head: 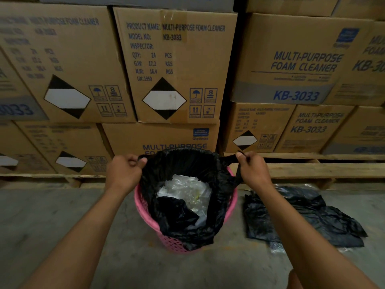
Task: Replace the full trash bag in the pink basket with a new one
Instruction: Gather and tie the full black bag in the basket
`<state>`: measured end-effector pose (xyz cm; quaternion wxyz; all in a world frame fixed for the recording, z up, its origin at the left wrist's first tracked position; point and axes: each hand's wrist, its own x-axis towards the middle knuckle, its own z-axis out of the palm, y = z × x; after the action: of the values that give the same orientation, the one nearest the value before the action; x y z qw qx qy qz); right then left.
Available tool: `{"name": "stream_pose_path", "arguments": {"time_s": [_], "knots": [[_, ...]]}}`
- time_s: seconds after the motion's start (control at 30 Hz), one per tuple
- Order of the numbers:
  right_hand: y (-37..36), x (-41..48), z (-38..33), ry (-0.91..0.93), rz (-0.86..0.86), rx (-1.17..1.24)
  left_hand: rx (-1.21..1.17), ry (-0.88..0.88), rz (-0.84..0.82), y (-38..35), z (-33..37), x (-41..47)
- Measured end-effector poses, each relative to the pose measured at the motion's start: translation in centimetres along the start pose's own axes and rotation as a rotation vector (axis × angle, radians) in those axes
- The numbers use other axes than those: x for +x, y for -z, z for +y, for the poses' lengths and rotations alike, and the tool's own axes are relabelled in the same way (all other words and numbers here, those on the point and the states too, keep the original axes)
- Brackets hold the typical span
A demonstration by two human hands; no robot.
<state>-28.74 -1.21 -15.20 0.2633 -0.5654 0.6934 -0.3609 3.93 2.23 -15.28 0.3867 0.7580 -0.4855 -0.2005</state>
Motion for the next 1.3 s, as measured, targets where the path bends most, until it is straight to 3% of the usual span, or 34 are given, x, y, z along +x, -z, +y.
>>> {"name": "stream_pose_path", "arguments": {"time_s": [0.1, 0.27, 0.4, 0.67, 0.9, 1.03, 1.17, 1.3], "knots": [[-0.2, -0.4, -0.6, 0.011, 0.022, 0.096, -0.026, 0.016, -0.004, 0.3, 0.4, -0.2], [-0.9, -0.8, -1.2, 0.017, -0.070, 0.370, -0.354, 0.040, -0.132, 0.3, 1.3, -0.3], [-0.5, -0.3, -3.0, 0.049, -0.062, 0.556, -0.573, 0.016, -0.043, 0.9, 3.3, 0.3], [-0.6, -0.5, -5.4, 0.123, -0.076, 0.619, -0.598, -0.150, 0.005, 1.0, 5.7, -1.2], [-1.2, -1.1, -6.7, 0.222, -0.136, 0.555, -0.630, -0.285, -0.104, -0.6, 6.5, -2.2], [-2.4, -1.6, -6.4, 0.262, -0.271, 0.454, -0.650, -0.282, -0.172, -2.2, 6.5, -2.4], [-3.9, -1.8, -6.0, 0.287, -0.220, 0.364, -0.657, -0.244, -0.168, -3.2, 7.1, -2.3], [-4.6, -1.7, -6.1, 0.210, -0.174, 0.481, -0.684, -0.191, -0.204, -3.8, 7.2, -1.7]]}}
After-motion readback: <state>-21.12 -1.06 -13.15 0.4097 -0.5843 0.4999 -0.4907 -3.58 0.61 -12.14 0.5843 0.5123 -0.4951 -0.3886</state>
